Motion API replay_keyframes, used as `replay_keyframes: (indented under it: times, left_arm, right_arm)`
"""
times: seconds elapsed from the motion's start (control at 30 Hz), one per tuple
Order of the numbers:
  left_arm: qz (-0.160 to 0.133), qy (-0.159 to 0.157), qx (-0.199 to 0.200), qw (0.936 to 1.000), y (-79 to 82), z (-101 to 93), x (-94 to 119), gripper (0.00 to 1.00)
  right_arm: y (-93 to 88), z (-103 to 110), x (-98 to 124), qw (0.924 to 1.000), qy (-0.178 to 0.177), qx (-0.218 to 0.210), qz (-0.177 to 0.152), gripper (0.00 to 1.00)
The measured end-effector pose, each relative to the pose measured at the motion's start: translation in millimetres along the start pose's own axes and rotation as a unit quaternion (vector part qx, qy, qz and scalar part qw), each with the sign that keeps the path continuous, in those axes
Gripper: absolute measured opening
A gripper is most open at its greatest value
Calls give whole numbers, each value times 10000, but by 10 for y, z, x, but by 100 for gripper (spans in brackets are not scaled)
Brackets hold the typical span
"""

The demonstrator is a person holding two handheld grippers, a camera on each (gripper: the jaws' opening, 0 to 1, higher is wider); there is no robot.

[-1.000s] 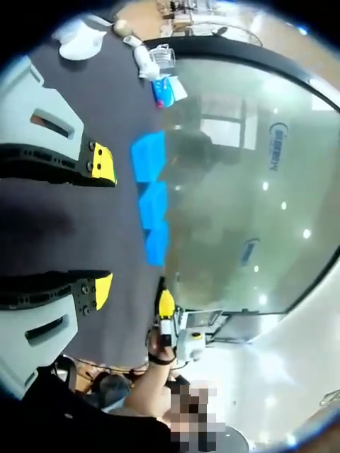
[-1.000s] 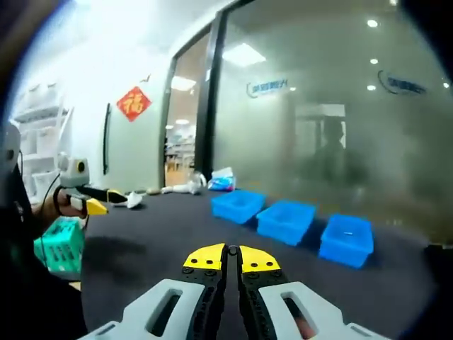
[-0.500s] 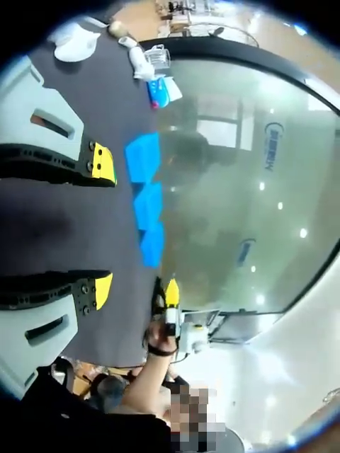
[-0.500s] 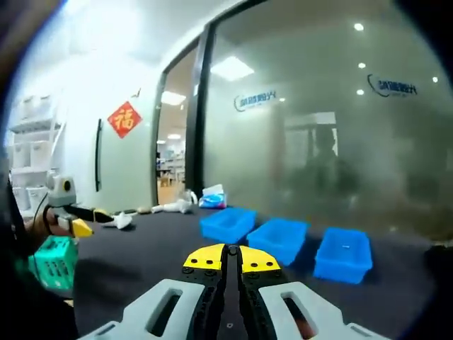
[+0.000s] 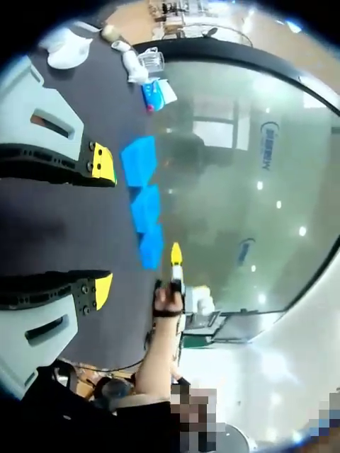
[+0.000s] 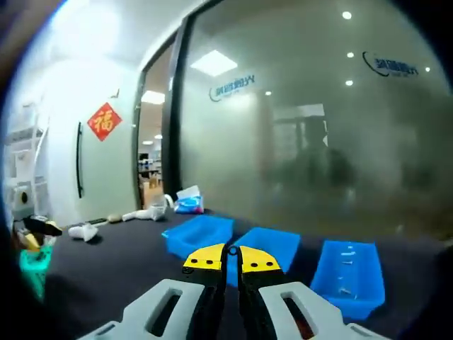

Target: Sort the screws, nuts, and washers into the corresponding bins

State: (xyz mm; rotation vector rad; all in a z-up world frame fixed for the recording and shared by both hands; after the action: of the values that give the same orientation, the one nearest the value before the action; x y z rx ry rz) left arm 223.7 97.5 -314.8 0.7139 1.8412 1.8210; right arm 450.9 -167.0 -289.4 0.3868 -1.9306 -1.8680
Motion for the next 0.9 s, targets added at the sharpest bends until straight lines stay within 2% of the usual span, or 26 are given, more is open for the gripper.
replay_keyframes:
  times: [0.1,0.2,0.47,0.67,0.9]
  left_arm:
    - [5,-1,12,10000,4,0,1,46]
    - [14,24,-57,10000,19,7,18,46]
    - [-29,85,-22,10000,39,56,47,46]
    - [-36,103,31,9999,16,86,57,46]
    - [29,223,99,9997,-31,140,73,46]
  right_arm:
    - [-9,-17,-249,9994,2,290,164,4]
    - [0,15,-436,9990,22,341,278,4]
    - [-29,-181,-774,9982,-333,305,402,4]
    - [-91,-188,-860,9980,-385,213,459,4]
    - [-167,-123,-876,9975,-368,304,523,4]
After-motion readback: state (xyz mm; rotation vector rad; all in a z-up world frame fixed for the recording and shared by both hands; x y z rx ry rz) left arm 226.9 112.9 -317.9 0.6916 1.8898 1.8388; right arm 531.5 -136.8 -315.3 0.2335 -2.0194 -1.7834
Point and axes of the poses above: the point that each gripper's makers call its tool centre point, and the gripper's own axes: x roughly backward along the fingers, z roughly to its left, y roughly out of its top, the point moved 2 cm from there along x, roughly backward along the fingers
